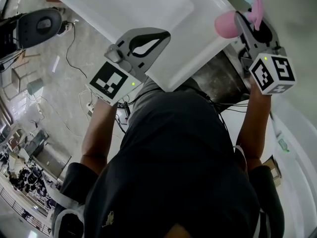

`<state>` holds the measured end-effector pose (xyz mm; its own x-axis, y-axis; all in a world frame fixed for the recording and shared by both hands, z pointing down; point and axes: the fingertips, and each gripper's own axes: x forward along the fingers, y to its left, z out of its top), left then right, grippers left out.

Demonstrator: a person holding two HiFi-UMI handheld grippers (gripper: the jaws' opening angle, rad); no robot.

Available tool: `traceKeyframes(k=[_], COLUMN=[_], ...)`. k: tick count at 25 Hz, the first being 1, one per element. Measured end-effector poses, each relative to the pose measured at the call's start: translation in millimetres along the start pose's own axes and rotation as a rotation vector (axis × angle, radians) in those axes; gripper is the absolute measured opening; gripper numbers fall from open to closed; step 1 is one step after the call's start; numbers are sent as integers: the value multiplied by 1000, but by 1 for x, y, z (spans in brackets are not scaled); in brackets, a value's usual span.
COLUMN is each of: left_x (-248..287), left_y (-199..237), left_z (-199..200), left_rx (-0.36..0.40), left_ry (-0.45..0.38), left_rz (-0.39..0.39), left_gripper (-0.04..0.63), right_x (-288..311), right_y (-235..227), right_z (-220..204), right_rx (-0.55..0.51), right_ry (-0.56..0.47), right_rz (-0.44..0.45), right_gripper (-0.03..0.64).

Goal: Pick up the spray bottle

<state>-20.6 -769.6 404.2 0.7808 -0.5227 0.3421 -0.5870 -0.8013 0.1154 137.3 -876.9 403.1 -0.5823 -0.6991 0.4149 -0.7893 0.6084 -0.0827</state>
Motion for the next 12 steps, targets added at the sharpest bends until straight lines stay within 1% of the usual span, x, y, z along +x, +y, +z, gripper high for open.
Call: traceKeyframes(k=[6,12], left_x=[-5,-19], left_y=[-5,-14], left_z=[0,-9], left_rx=[9,7], left_ry=[-16,-8], left_rz=[-6,-2], left_gripper=[6,6], right_x=[-5,-11], right_y=[11,29], right_z=[3,-4], right_rx=[-9,-9], right_ry=[-7,-6], right_rz=[2,18], right_gripper=[183,183])
